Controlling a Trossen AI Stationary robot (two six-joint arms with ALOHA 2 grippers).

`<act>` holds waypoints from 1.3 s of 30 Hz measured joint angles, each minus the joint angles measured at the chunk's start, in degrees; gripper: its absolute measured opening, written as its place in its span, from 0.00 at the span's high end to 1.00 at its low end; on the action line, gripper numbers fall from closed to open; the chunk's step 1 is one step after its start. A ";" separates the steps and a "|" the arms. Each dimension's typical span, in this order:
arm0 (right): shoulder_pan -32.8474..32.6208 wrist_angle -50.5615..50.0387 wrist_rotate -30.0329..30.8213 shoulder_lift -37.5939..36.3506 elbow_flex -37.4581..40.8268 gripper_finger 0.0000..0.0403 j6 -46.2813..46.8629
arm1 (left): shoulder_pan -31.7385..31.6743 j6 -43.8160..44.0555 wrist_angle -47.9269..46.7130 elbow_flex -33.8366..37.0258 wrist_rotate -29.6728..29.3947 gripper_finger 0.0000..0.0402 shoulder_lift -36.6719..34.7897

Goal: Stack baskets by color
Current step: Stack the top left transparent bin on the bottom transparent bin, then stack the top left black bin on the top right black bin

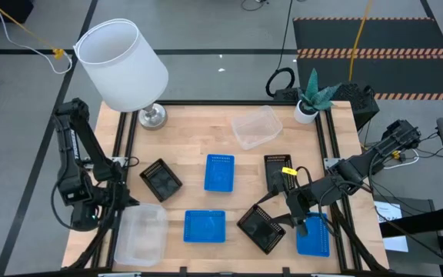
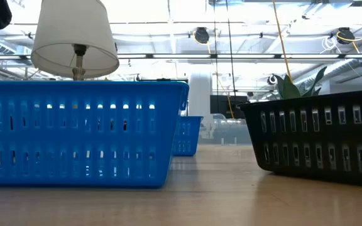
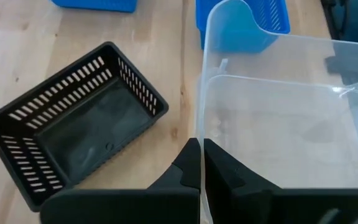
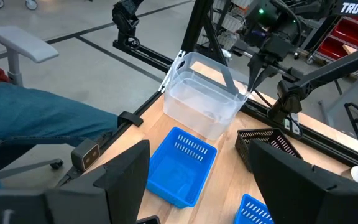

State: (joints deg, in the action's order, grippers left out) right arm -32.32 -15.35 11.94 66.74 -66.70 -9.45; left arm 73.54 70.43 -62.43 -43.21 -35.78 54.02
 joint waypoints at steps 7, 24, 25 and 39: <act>0.00 0.04 0.00 0.00 0.04 0.34 0.00 | 0.02 0.33 0.17 1.20 -0.01 0.99 0.00; 0.07 4.60 0.13 0.04 3.39 0.34 -1.30 | 0.02 2.87 2.90 1.41 -0.22 0.75 0.02; 0.07 4.59 0.14 0.04 3.39 0.34 -1.20 | 0.00 3.70 2.63 1.41 -0.27 0.72 0.02; 0.07 4.59 0.30 0.04 3.39 0.34 -0.22 | -8.28 -4.30 2.52 -2.64 -2.45 0.59 0.02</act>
State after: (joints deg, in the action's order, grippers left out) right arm -32.25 -10.76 12.25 66.78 -63.31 -9.68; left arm 65.25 66.13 -59.92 -45.85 -38.23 54.04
